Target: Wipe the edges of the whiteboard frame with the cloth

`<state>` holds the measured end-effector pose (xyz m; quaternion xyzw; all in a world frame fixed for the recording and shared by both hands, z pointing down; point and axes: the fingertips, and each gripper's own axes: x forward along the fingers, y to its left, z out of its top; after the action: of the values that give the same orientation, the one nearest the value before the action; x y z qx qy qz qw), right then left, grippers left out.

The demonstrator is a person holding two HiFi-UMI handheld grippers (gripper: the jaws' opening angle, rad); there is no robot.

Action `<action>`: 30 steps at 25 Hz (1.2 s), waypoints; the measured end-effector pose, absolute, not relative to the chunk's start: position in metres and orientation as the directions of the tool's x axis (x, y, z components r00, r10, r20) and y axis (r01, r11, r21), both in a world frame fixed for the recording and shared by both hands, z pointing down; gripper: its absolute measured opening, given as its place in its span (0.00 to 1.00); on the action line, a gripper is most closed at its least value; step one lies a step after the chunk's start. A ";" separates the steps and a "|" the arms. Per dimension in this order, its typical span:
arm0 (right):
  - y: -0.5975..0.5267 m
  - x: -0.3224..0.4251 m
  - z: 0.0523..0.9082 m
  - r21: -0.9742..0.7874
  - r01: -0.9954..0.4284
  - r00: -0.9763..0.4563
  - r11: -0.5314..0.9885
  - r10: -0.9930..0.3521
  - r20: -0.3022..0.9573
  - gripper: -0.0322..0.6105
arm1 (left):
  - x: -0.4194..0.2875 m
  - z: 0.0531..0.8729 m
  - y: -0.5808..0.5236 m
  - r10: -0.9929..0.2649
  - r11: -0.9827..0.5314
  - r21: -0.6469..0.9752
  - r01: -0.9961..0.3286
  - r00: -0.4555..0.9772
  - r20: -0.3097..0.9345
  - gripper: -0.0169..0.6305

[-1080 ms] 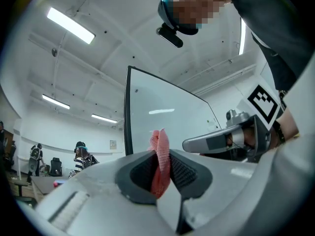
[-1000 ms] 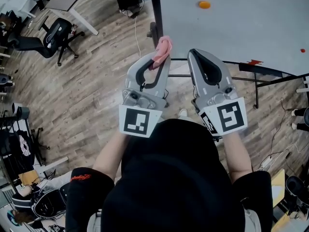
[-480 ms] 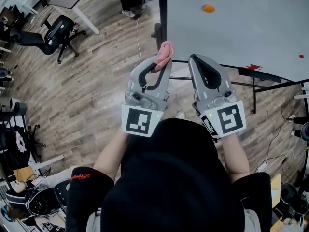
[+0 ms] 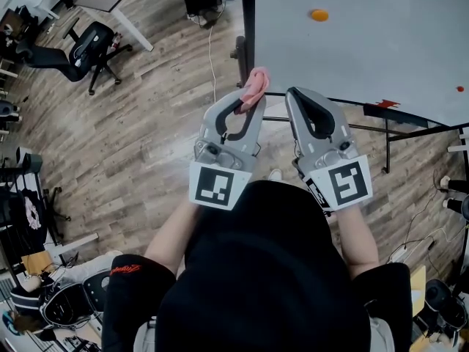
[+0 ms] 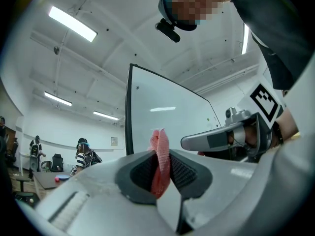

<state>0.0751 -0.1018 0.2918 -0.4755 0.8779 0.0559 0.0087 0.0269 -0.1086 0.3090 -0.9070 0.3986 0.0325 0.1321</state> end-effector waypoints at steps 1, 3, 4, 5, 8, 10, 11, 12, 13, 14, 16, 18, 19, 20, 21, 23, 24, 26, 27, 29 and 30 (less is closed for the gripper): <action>-0.102 0.076 0.292 0.089 -0.837 -0.547 0.541 -0.834 -0.069 0.05 | 0.027 0.310 -0.109 -0.715 -0.647 -0.213 -0.732 0.679 -0.164 0.11; -0.103 0.078 0.292 0.087 -0.839 -0.543 0.537 -0.837 -0.070 0.05 | 0.028 0.310 -0.110 -0.715 -0.646 -0.215 -0.732 0.679 -0.164 0.11; -0.105 0.079 0.292 0.086 -0.840 -0.542 0.536 -0.837 -0.070 0.05 | 0.028 0.310 -0.111 -0.715 -0.647 -0.213 -0.732 0.679 -0.163 0.11; -0.106 0.080 0.291 0.085 -0.840 -0.541 0.535 -0.838 -0.069 0.05 | 0.028 0.309 -0.112 -0.716 -0.648 -0.211 -0.732 0.679 -0.161 0.11; -0.109 0.081 0.291 0.086 -0.841 -0.539 0.534 -0.839 -0.067 0.05 | 0.029 0.309 -0.113 -0.714 -0.651 -0.205 -0.731 0.681 -0.165 0.11; -0.109 0.082 0.293 0.088 -0.841 -0.540 0.534 -0.839 -0.065 0.05 | 0.030 0.310 -0.113 -0.710 -0.653 -0.208 -0.729 0.684 -0.166 0.11; -0.109 0.082 0.294 0.089 -0.841 -0.540 0.534 -0.839 -0.064 0.05 | 0.030 0.312 -0.112 -0.710 -0.654 -0.207 -0.727 0.685 -0.164 0.11; -0.108 0.082 0.294 0.091 -0.840 -0.540 0.534 -0.839 -0.063 0.05 | 0.030 0.313 -0.111 -0.710 -0.655 -0.204 -0.727 0.685 -0.161 0.11; -0.108 0.081 0.295 0.092 -0.840 -0.541 0.535 -0.839 -0.062 0.05 | 0.031 0.313 -0.111 -0.710 -0.656 -0.203 -0.727 0.686 -0.161 0.11; -0.108 0.081 0.296 0.094 -0.839 -0.542 0.536 -0.838 -0.060 0.05 | 0.031 0.313 -0.111 -0.709 -0.656 -0.204 -0.726 0.686 -0.162 0.11; -0.110 0.081 0.297 0.096 -0.837 -0.545 0.539 -0.837 -0.056 0.05 | 0.032 0.313 -0.112 -0.708 -0.656 -0.208 -0.725 0.687 -0.164 0.11; -0.112 0.080 0.297 0.097 -0.835 -0.548 0.541 -0.835 -0.053 0.05 | 0.032 0.314 -0.115 -0.710 -0.655 -0.203 -0.728 0.684 -0.165 0.11; -0.112 0.080 0.298 0.097 -0.835 -0.548 0.542 -0.835 -0.052 0.05 | 0.031 0.314 -0.115 -0.712 -0.654 -0.201 -0.729 0.683 -0.164 0.11; -0.112 0.080 0.298 0.097 -0.834 -0.549 0.543 -0.834 -0.051 0.05 | 0.031 0.315 -0.116 -0.712 -0.654 -0.202 -0.729 0.683 -0.162 0.11; -0.113 0.080 0.299 0.096 -0.834 -0.549 0.543 -0.835 -0.050 0.05 | 0.031 0.315 -0.116 -0.712 -0.653 -0.205 -0.729 0.683 -0.161 0.11; -0.114 0.080 0.300 0.096 -0.835 -0.548 0.542 -0.835 -0.048 0.05 | 0.031 0.316 -0.118 -0.711 -0.654 -0.209 -0.727 0.685 -0.161 0.11; -0.116 0.080 0.300 0.096 -0.835 -0.548 0.542 -0.835 -0.048 0.05 | 0.031 0.316 -0.119 -0.710 -0.654 -0.210 -0.726 0.686 -0.160 0.11; -0.117 0.080 0.301 0.096 -0.835 -0.547 0.542 -0.836 -0.046 0.05 | 0.031 0.318 -0.120 -0.708 -0.657 -0.211 -0.724 0.688 -0.157 0.11; -0.117 0.079 0.301 0.096 -0.835 -0.548 0.542 -0.835 -0.045 0.05 | 0.031 0.318 -0.120 -0.708 -0.658 -0.211 -0.723 0.689 -0.156 0.11; -0.118 0.079 0.301 0.096 -0.834 -0.549 0.543 -0.835 -0.045 0.05 | 0.031 0.318 -0.120 -0.707 -0.658 -0.210 -0.723 0.690 -0.157 0.11; -0.118 0.079 0.301 0.096 -0.834 -0.549 0.543 -0.835 -0.044 0.05 | 0.032 0.318 -0.121 -0.706 -0.659 -0.210 -0.722 0.690 -0.157 0.11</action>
<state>0.0787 -0.1181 0.3014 -0.4751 0.8783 0.0526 -0.0032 0.0317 -0.1206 0.3181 -0.9103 0.3924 0.0306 0.1285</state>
